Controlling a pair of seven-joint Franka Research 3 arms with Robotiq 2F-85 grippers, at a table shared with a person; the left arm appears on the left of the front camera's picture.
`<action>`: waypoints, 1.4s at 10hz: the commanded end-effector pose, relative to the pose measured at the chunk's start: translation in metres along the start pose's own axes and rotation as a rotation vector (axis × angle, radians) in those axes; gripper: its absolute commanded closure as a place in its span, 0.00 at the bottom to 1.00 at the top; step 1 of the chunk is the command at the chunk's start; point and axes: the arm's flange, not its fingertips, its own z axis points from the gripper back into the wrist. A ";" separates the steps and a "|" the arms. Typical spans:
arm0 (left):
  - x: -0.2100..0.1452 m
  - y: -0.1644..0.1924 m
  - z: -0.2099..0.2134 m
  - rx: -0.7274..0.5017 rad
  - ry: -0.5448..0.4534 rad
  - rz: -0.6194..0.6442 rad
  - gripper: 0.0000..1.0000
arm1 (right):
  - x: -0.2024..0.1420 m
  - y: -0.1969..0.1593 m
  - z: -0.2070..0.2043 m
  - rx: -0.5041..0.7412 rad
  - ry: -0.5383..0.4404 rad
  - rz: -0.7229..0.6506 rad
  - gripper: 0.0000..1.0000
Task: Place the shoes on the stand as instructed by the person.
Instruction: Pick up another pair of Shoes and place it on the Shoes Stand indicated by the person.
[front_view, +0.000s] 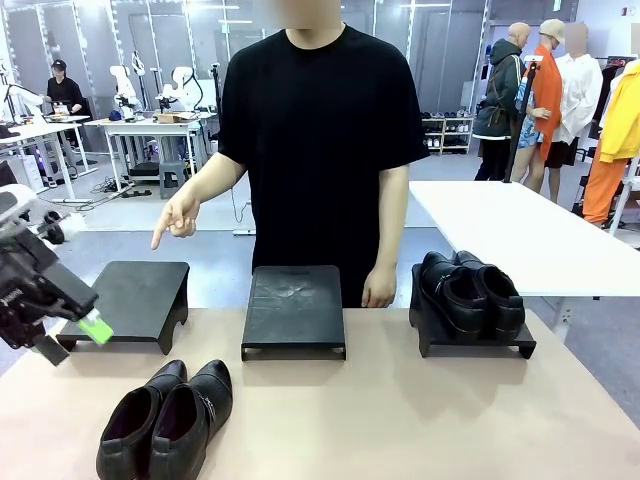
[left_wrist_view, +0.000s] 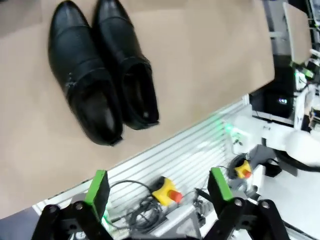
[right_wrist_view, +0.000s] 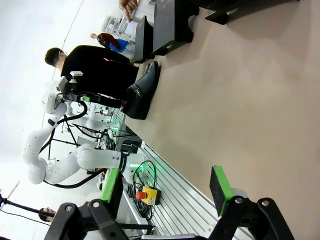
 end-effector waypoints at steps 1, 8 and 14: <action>0.007 -0.001 -0.032 0.116 0.034 0.019 0.00 | -0.002 0.005 0.001 -0.002 0.008 -0.011 0.11; 0.030 -0.010 -0.107 0.240 0.066 0.028 0.00 | -0.002 0.005 0.001 -0.002 0.008 -0.011 0.11; 0.044 -0.014 -0.155 0.378 0.014 0.051 0.00 | -0.002 0.005 0.001 -0.002 0.008 -0.011 0.11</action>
